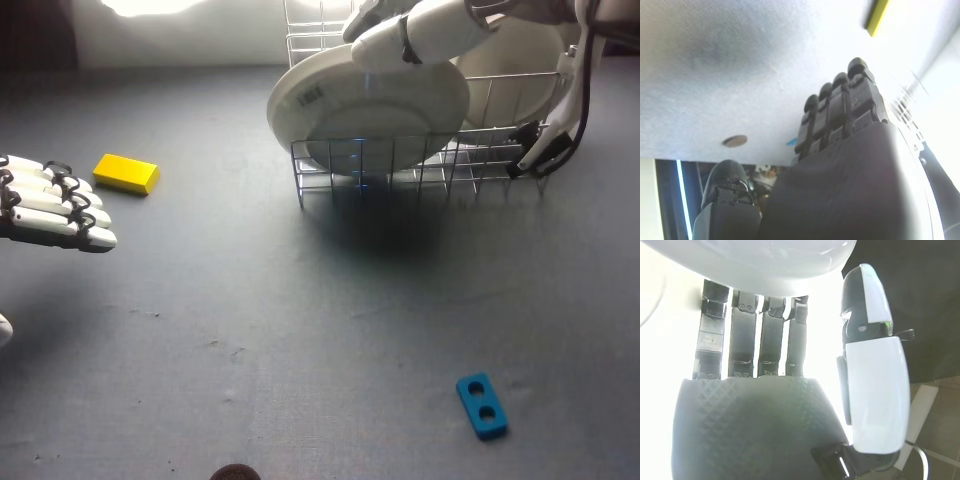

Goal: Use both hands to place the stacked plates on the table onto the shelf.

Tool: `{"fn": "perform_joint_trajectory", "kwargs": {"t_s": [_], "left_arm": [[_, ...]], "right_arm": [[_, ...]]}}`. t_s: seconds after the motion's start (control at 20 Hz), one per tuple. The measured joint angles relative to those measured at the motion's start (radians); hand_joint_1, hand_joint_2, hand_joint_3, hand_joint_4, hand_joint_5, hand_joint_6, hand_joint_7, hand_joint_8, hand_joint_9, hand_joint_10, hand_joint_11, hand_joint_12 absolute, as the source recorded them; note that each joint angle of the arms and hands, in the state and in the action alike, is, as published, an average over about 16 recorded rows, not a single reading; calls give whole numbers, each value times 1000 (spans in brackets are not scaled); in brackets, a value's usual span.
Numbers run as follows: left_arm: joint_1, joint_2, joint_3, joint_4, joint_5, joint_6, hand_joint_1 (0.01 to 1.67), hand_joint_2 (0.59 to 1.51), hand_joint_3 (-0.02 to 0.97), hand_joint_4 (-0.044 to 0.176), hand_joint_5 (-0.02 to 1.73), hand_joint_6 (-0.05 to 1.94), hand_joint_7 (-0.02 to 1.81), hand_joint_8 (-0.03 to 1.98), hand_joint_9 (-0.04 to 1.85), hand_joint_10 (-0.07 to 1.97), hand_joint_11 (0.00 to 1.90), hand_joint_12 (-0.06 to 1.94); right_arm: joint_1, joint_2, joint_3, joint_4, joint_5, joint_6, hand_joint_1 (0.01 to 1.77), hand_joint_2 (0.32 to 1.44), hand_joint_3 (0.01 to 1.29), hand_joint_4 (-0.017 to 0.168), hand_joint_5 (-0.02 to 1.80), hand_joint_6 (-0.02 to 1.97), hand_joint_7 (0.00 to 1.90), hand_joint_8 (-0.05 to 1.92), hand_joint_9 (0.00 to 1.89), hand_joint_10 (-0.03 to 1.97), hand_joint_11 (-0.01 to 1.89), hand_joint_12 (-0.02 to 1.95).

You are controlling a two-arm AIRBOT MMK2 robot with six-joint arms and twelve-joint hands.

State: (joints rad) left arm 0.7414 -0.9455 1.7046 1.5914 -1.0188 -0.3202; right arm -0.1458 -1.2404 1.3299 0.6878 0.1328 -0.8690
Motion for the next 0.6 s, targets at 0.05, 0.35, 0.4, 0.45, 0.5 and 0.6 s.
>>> {"fn": "perform_joint_trajectory", "kwargs": {"t_s": [0.05,0.35,0.4,0.45,0.5,0.6], "left_arm": [[0,0,0,0,0,0,14,1128,20,3,20,12,18,7,21,-56,18,15],[-1,0,-1,2,-1,0,14,1129,21,3,20,11,17,7,21,-57,17,15],[-1,0,-1,2,-1,0,14,1128,20,3,20,11,17,7,21,-57,18,15],[-2,0,-2,3,-2,0,14,1127,21,3,20,11,17,7,21,-57,18,15],[-2,0,-2,3,-3,0,14,1126,21,3,20,11,17,7,21,-57,18,15],[-4,0,-3,4,-4,0,14,1125,21,3,19,11,17,7,21,-56,18,15]], "right_arm": [[1,0,0,-1,2,0,955,1060,16,-3,848,239,967,110,913,149,427,1296],[7,0,0,-4,5,0,936,1056,16,-3,848,142,959,43,876,135,363,1315],[8,0,0,-7,5,0,937,1056,16,-3,844,139,958,41,873,133,358,1317],[10,0,1,-10,5,0,938,1056,16,-3,842,137,956,39,870,131,353,1319],[12,0,1,-14,5,0,939,1056,16,-3,840,134,954,38,867,130,348,1322],[16,1,1,-28,6,0,942,1056,16,-3,839,130,952,36,862,127,340,1325]]}}
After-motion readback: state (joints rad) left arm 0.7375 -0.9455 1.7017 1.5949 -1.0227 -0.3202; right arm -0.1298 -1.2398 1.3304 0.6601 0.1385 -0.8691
